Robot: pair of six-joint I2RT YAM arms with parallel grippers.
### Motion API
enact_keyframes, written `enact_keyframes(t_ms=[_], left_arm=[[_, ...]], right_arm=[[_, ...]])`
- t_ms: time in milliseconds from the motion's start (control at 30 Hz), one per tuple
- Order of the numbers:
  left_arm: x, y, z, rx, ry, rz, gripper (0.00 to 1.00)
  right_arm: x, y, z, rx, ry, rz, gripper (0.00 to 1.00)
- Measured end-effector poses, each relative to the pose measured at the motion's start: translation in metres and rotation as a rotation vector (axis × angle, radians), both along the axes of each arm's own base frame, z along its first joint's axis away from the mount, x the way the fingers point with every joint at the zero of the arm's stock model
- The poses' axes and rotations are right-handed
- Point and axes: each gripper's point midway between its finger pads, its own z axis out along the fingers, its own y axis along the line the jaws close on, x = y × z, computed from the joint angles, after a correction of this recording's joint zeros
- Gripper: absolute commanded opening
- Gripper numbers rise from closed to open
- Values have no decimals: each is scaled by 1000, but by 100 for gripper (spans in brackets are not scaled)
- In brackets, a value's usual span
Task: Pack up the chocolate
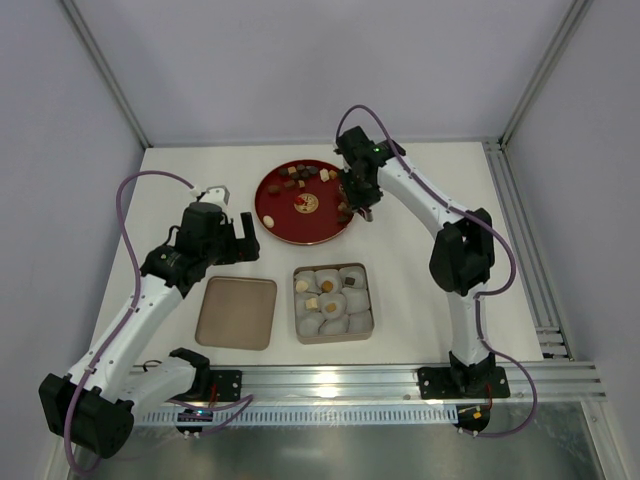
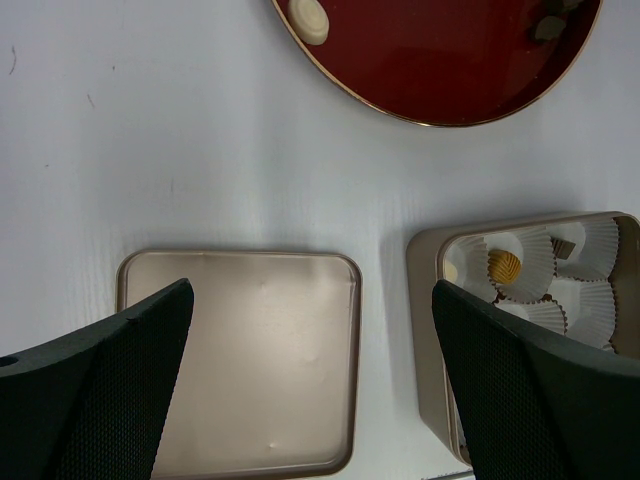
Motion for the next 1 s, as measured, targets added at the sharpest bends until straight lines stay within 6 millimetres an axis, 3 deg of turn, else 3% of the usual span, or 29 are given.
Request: enact_keyframes(t_ms=[667, 1000], left_arm=[[0, 0, 0, 0, 0, 0, 100], [0, 0, 0, 0, 0, 0, 100]], right_arm=[[7, 18, 30, 79, -42, 26, 30], [-4, 21, 39, 115, -36, 36, 30]])
